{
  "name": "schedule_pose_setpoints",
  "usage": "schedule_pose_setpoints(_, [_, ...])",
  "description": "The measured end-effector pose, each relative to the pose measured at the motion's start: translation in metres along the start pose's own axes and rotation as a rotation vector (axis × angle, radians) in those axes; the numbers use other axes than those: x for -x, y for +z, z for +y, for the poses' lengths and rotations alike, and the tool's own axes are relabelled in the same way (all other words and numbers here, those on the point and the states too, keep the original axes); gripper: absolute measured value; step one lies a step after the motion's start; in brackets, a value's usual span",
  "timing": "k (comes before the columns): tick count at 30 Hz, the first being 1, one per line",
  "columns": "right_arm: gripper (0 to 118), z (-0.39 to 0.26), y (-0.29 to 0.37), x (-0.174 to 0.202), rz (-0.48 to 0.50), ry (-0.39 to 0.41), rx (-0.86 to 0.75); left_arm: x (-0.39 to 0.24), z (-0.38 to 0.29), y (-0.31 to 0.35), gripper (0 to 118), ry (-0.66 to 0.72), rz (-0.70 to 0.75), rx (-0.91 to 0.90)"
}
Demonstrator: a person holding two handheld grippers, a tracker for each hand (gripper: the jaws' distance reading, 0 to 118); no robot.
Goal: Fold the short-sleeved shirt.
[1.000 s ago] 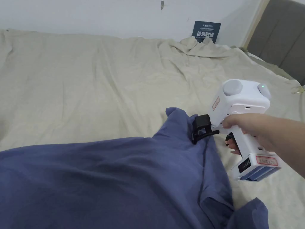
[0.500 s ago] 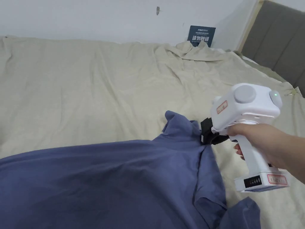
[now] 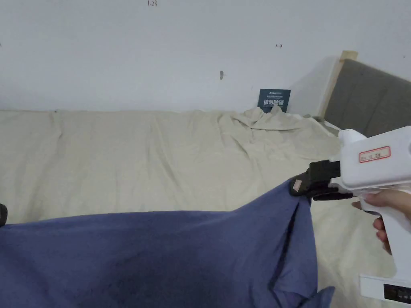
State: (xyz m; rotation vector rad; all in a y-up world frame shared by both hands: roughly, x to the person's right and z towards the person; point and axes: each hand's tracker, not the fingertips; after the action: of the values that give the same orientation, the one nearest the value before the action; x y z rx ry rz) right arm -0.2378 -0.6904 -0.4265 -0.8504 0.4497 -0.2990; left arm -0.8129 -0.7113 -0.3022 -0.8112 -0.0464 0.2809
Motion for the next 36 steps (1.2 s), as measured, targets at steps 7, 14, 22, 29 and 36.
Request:
schedule_pose_setpoints(7, [7,0.028,0.106,0.050,0.090,0.056,-0.199,-0.021,0.042,0.099,1,-0.066,-0.042,-0.195])
schedule_pose_setpoints(14, [7,0.074,0.187,0.105,0.063,0.149,-0.343,-0.052,0.094,0.183,1,-0.097,-0.036,-0.352])
schedule_pose_setpoints(22, [7,0.143,0.210,0.158,-0.030,0.189,-0.483,-0.064,0.155,0.218,1,-0.039,-0.001,-0.463])
schedule_pose_setpoints(29, [7,0.200,0.186,0.197,-0.097,0.263,-0.528,-0.064,0.202,0.213,1,-0.041,0.021,-0.530])
schedule_pose_setpoints(36, [7,0.258,0.128,0.227,-0.156,0.313,-0.593,-0.053,0.257,0.175,1,-0.052,0.093,-0.588])
